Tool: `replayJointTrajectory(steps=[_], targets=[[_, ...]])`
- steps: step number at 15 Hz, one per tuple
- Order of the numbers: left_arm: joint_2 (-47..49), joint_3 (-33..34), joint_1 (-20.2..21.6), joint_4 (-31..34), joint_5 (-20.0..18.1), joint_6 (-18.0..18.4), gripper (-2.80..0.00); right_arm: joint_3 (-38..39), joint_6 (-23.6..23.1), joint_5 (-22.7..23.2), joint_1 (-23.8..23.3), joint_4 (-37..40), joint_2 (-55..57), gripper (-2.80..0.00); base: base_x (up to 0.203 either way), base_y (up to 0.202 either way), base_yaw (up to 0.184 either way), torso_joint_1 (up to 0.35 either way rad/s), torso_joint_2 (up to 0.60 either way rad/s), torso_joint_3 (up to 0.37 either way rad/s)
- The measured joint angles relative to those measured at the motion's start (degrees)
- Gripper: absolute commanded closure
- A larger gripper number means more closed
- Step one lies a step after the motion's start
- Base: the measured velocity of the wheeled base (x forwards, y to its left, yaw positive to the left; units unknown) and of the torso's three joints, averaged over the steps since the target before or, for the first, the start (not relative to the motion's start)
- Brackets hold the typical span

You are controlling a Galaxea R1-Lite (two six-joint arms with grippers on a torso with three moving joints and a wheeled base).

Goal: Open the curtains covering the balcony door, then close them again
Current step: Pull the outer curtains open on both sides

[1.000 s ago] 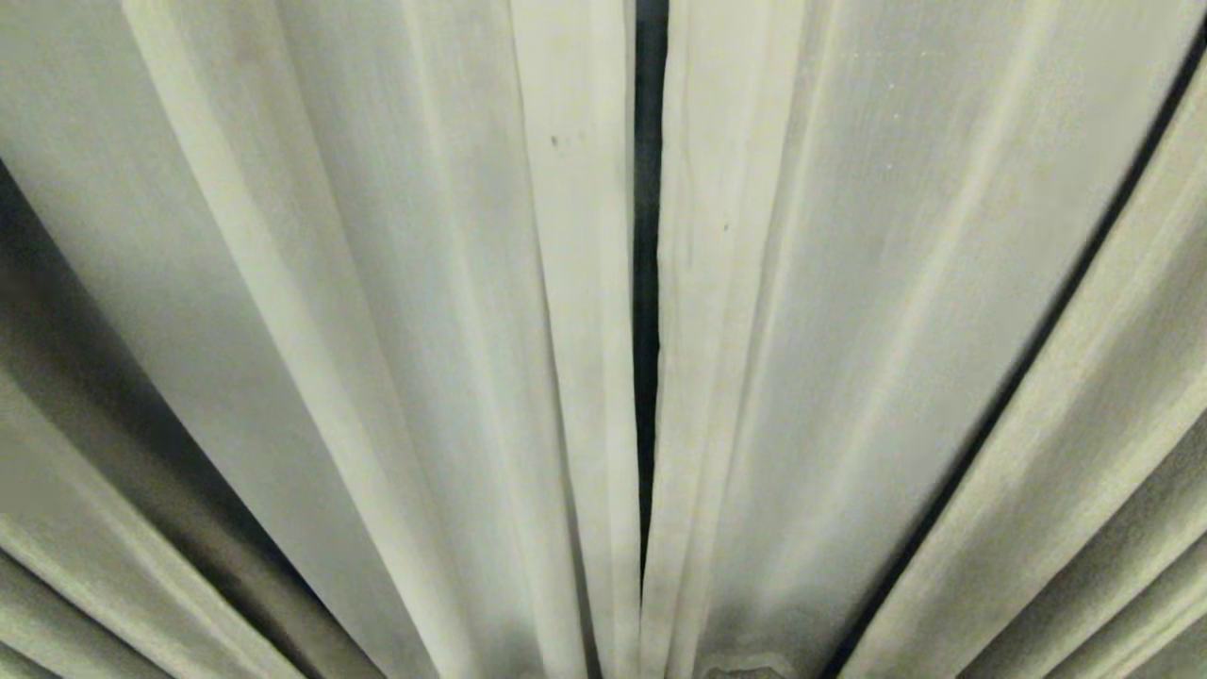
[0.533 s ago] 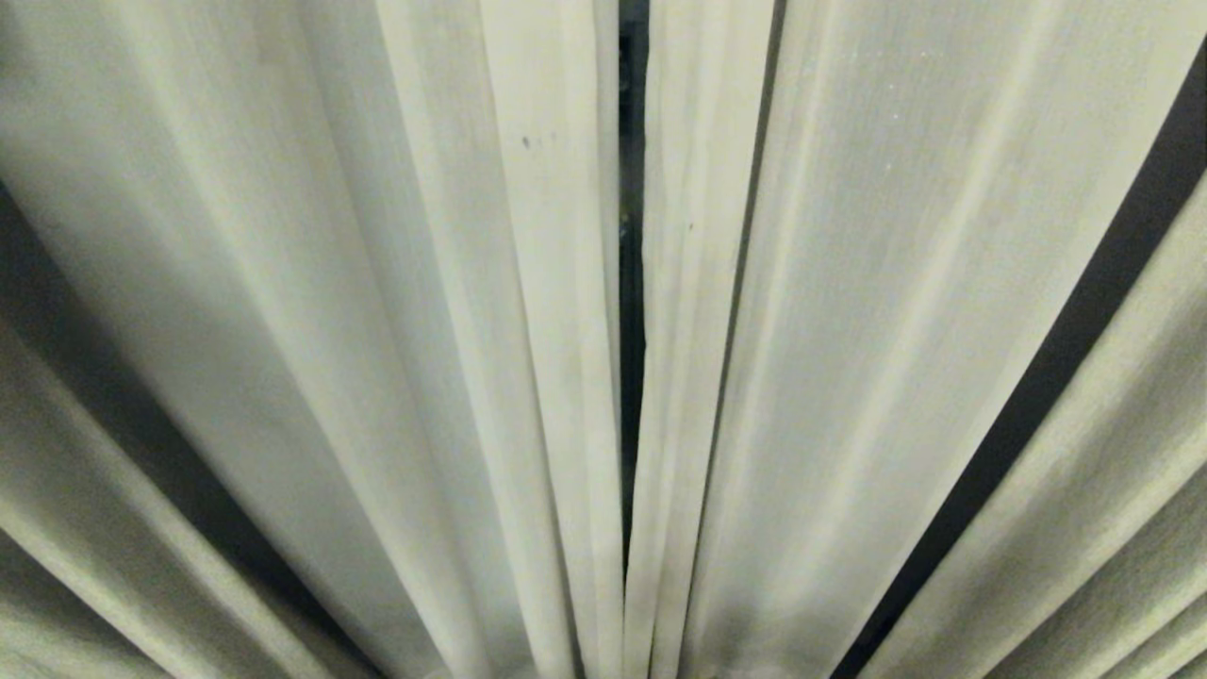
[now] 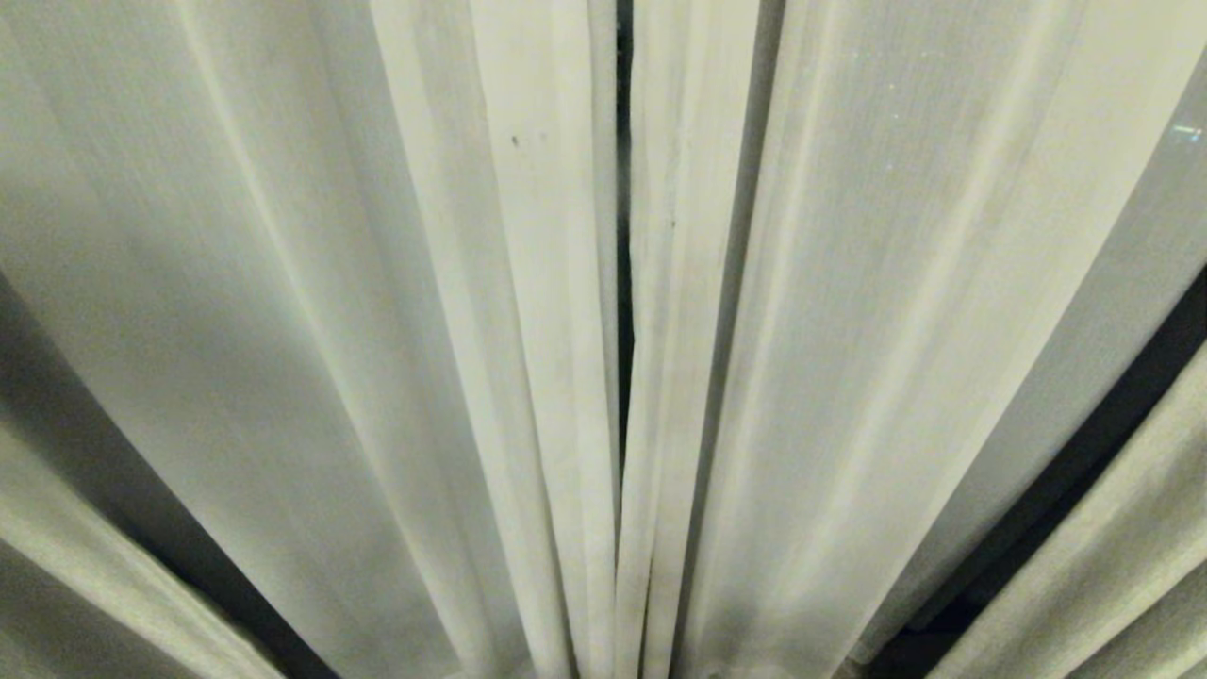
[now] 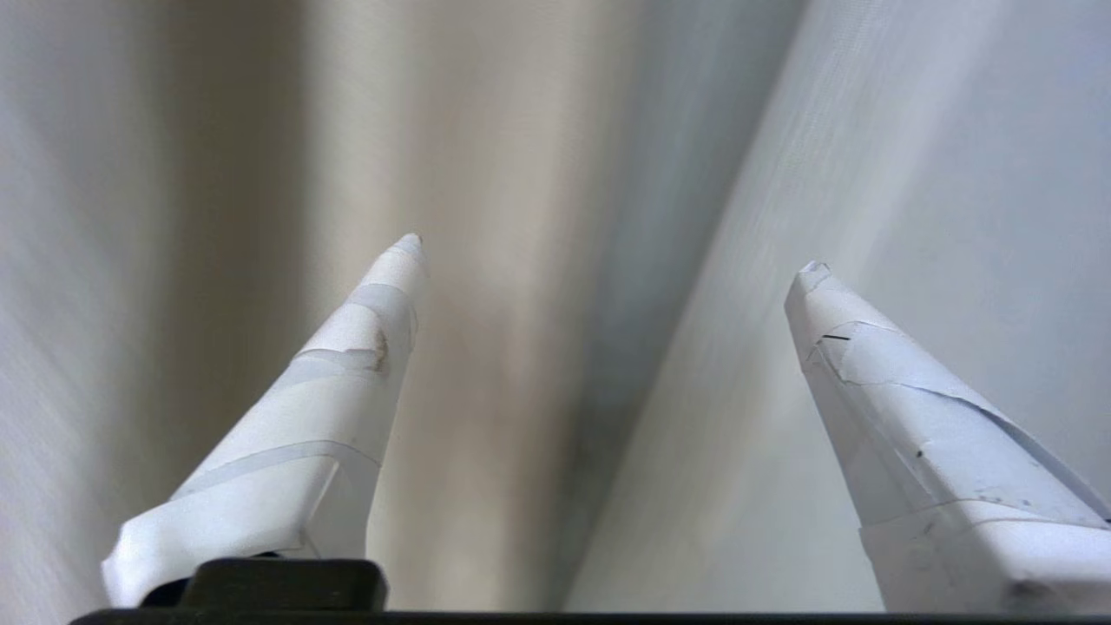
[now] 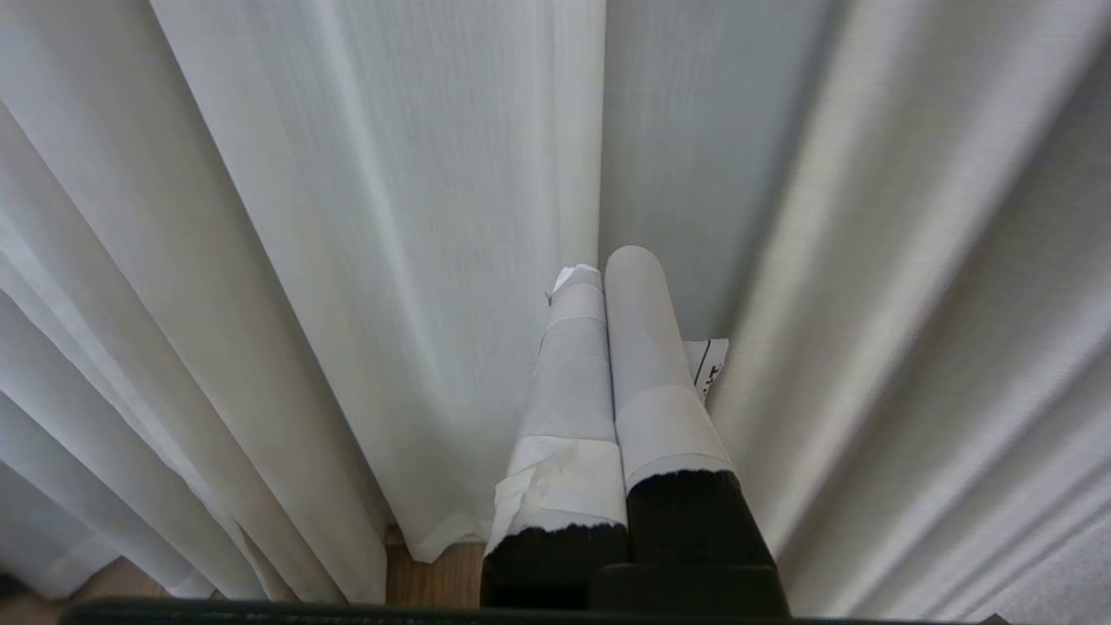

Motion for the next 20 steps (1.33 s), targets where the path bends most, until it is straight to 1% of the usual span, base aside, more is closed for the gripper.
replayJointTrajectory(steps=[4, 5, 8, 12, 14, 20], targets=[[-10.5, 4.7, -0.1, 9.0, -0.7, 0.1, -2.8, 0.0, 0.0, 0.0, 0.0, 0.0, 0.0, 0.0, 0.0, 0.0, 0.0, 0.0, 0.0, 0.0], [-12.9, 5.8, -0.1, 11.1, -0.7, 0.1, 0.0, 0.0, 0.0, 0.0, 0.0, 0.0, 0.0, 0.0, 0.0, 0.0, 0.0, 0.0, 0.0, 0.0], [-18.6, 9.3, -0.2, 12.7, -1.0, 0.2, 0.0, 0.0, 0.0, 0.0, 0.0, 0.0, 0.0, 0.0, 0.0, 0.0, 0.0, 0.0, 0.0, 0.0], [-23.7, 13.6, -0.3, 14.0, -5.0, 0.8, 0.0, 0.0, 0.0, 0.0, 0.0, 0.0, 0.0, 0.0, 0.0, 0.0, 0.0, 0.0, 0.0, 0.0], [-25.6, 16.6, -0.3, 14.1, -7.5, 2.2, 0.0, 0.0, 0.0, 0.0, 0.0, 0.0, 0.0, 0.0, 0.0, 0.0, 0.0, 0.0, 0.0, 0.0], [-31.9, 27.4, -0.3, 14.1, -17.2, 8.5, 0.0, 0.0, 0.0, 0.0, 0.0, 0.0, 0.0, 0.0, 0.0, 0.0, 0.0, 0.0, 0.0, 0.0]])
